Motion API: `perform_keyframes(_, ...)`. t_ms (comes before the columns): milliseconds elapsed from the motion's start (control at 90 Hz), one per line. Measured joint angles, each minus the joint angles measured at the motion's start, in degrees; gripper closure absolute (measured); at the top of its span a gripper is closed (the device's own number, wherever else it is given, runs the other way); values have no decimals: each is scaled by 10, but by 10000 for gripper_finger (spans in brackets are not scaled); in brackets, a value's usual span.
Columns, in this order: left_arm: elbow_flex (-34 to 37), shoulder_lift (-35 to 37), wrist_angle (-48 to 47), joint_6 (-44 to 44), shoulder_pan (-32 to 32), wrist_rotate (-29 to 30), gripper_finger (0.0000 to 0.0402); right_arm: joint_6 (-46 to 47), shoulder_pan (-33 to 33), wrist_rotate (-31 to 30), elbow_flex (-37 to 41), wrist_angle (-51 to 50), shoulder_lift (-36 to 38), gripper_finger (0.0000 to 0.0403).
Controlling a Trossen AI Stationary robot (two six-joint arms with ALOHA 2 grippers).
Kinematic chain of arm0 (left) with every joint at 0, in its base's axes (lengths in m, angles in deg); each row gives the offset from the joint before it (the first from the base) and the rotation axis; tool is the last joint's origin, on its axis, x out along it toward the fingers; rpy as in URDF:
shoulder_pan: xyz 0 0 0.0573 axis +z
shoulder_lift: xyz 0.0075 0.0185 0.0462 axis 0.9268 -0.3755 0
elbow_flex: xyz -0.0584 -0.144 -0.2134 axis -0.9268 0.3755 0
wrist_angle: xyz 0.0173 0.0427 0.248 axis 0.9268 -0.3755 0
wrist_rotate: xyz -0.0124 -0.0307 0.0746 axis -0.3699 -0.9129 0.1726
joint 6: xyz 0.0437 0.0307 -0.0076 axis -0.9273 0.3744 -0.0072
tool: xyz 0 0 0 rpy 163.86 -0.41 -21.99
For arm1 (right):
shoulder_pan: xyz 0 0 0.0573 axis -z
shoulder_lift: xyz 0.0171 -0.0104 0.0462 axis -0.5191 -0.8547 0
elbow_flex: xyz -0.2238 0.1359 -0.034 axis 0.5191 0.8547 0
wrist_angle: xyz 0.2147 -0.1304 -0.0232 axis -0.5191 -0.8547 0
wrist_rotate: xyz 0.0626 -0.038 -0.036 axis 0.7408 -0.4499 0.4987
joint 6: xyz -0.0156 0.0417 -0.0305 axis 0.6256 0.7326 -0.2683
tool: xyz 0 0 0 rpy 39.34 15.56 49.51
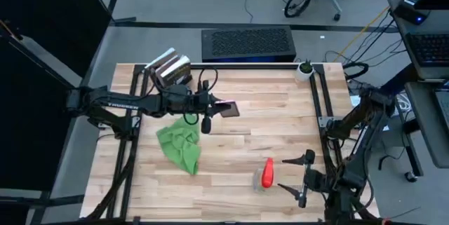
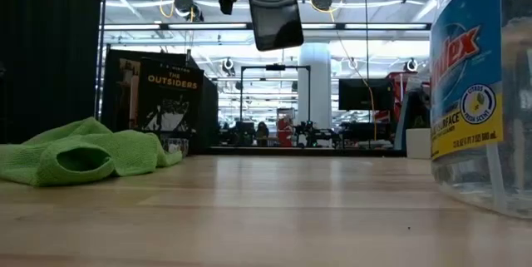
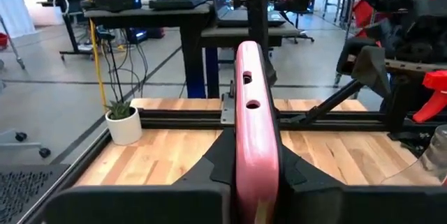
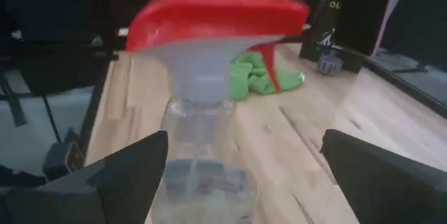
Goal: Apply microfiber cloth
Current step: Spray the front of the pink cellphone with the red spray bottle
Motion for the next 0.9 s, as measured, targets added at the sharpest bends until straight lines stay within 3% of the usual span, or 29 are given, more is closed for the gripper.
perform_keyframes(400, 0, 0, -4, 3, 1, -7, 393, -166, 3, -9, 0, 157, 1, 37)
perform_keyframes(578, 0, 0, -3, 3, 1, -17, 393, -169, 0, -12, 0, 157, 1, 37)
perform_keyframes(733, 0, 0, -3, 3, 1, -19, 393, -151, -8, -69, 31, 157, 1, 37)
perform_keyframes(900, 0, 0, -2, 3, 1, -19, 393, -100, 6, -53, 78, 158, 33, 37)
